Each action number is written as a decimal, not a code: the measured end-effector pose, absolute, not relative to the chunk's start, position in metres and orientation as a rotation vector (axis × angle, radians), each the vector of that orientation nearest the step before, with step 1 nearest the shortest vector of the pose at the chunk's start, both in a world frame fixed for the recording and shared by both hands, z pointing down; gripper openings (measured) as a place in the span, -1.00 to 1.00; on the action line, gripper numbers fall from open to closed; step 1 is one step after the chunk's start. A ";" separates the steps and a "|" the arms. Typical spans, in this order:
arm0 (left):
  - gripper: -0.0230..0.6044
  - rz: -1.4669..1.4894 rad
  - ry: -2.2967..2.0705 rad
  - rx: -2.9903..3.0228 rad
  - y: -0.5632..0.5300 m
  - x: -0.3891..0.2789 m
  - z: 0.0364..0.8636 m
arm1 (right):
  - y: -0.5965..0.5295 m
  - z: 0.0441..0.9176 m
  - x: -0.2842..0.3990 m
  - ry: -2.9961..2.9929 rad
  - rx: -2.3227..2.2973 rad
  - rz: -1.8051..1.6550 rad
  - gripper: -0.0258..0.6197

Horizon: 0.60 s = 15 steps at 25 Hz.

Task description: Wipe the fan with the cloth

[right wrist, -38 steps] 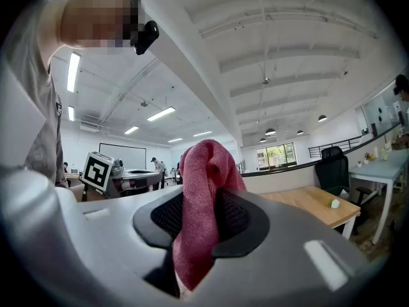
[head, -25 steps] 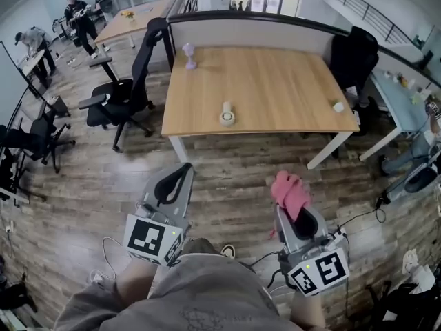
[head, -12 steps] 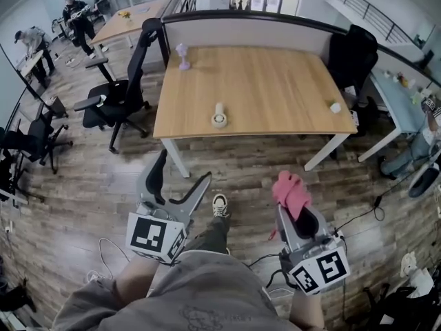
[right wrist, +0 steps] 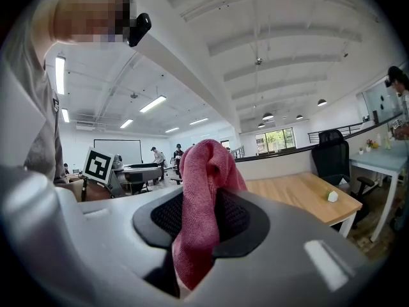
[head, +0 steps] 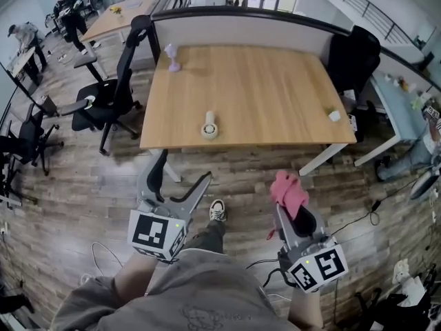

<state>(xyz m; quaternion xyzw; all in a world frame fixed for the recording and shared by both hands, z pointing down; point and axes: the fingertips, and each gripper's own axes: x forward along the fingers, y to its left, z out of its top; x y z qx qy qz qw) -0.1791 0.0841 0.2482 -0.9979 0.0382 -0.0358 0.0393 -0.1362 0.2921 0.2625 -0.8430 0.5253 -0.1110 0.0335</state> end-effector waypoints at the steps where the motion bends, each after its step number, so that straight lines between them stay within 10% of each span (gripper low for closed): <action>1: 0.40 -0.117 0.117 -3.057 0.079 -0.169 0.249 | 0.287 0.262 -0.125 1.615 -2.593 -0.346 -0.57; 15: 0.40 -0.227 0.162 -3.052 -0.029 -0.022 0.259 | 0.171 0.268 0.039 1.667 -2.569 -0.444 -0.57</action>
